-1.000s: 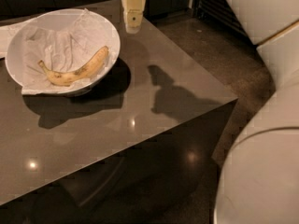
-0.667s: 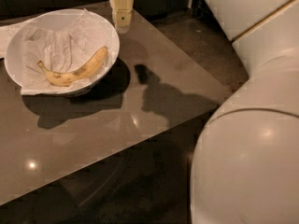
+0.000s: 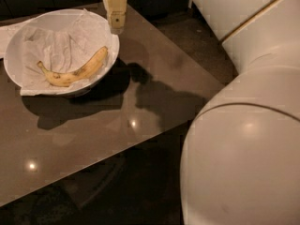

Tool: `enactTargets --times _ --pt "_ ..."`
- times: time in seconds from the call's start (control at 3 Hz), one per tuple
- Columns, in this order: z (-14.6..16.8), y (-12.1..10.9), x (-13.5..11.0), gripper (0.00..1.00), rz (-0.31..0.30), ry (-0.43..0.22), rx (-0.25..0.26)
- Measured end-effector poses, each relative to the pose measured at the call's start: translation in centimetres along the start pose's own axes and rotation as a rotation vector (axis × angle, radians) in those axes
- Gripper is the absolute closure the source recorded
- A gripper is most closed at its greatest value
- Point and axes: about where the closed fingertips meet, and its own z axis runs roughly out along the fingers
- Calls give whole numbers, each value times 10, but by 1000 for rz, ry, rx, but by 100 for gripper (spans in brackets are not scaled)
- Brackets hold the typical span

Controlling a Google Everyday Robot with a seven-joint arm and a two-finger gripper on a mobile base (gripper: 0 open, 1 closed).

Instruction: Pick banana from white bowl

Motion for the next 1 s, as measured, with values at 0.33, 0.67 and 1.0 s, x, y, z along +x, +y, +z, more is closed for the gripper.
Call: enactTargets --times 0.33,0.67,1.0 --pt "19 -2 -20 0 -28 -60 -45" --pt "38 -2 -35 0 -38 -108 -100" --pt "56 -2 -45 18 -42 -133 -141"
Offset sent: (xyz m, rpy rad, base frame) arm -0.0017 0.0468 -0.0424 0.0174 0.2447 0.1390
